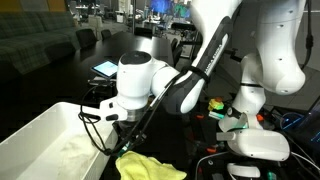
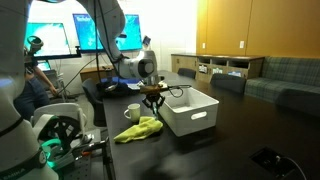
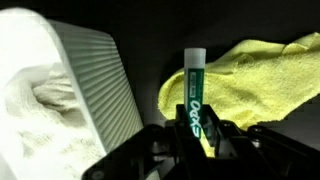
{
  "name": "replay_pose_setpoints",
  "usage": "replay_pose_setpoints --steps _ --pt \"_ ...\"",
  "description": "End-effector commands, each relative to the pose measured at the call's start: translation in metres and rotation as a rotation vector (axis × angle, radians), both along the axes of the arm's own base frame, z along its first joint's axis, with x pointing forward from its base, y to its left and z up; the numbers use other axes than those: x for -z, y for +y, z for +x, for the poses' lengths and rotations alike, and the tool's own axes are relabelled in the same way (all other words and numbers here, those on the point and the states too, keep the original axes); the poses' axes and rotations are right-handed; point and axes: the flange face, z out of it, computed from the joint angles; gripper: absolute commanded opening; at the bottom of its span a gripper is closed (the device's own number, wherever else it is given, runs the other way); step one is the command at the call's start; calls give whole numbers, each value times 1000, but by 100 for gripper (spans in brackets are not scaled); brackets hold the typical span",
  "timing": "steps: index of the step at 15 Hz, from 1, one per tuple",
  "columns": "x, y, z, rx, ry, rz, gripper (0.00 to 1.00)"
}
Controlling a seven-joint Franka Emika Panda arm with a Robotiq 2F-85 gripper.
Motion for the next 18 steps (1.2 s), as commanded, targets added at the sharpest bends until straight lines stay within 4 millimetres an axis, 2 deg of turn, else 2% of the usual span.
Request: replay_pose_setpoints --steps 1,10,18 --pt "-23 14 1 -38 23 73 13" --pt "-37 65 -12 47 104 231 13" --pt "-44 94 -16 180 106 387 13"
